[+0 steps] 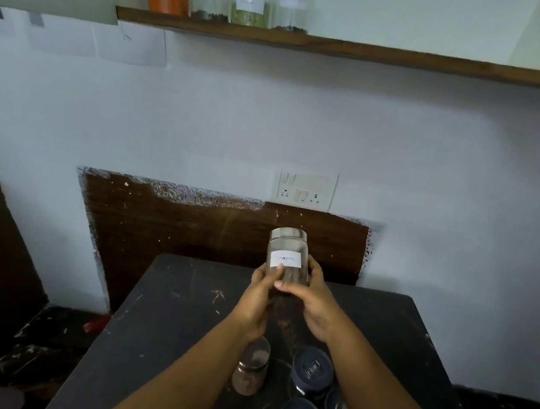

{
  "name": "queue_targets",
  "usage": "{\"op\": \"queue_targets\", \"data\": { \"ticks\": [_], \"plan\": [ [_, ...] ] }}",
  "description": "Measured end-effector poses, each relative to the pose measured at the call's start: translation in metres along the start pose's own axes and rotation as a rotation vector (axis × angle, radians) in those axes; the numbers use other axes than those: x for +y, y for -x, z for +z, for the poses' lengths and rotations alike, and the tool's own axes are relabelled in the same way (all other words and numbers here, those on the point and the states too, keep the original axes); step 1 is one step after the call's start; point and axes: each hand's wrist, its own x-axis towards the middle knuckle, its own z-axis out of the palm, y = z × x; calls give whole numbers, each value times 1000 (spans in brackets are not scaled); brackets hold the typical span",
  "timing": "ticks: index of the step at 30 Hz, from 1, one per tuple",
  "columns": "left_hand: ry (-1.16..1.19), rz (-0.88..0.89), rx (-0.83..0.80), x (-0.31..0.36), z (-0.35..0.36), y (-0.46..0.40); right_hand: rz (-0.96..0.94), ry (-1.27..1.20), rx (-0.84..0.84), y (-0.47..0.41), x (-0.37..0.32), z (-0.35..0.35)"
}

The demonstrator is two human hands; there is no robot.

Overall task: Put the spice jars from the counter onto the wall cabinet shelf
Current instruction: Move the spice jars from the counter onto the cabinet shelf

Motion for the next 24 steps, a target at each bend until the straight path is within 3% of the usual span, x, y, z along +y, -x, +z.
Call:
{"op": "queue_targets", "data": {
  "ticks": [3, 7, 11, 16, 20, 22, 24],
  "plan": [
    [-102, 118, -63, 30, -3, -2, -51, -4, -14, -12, -27, 7],
    [-227, 291, -46, 87, -7, -22, -183, 263, -7, -31, -80, 17],
    [-503, 612, -54, 148, 13, -36, -378, 408, 123, -49, -150, 28],
    [-704, 1026, 30, 249, 60, -54, -745, 456, 284, -71, -254, 40],
    [-844, 1217, 58, 321, 94, -71, -870, 428, 361, -87, -323, 38],
    [-996, 1297, 81, 348, 106, -83, -934, 501, 415, -95, -352, 36],
    [-1224, 1374, 207, 366, 106, -105, -992, 618, 451, -107, -374, 33]
  ]
}}
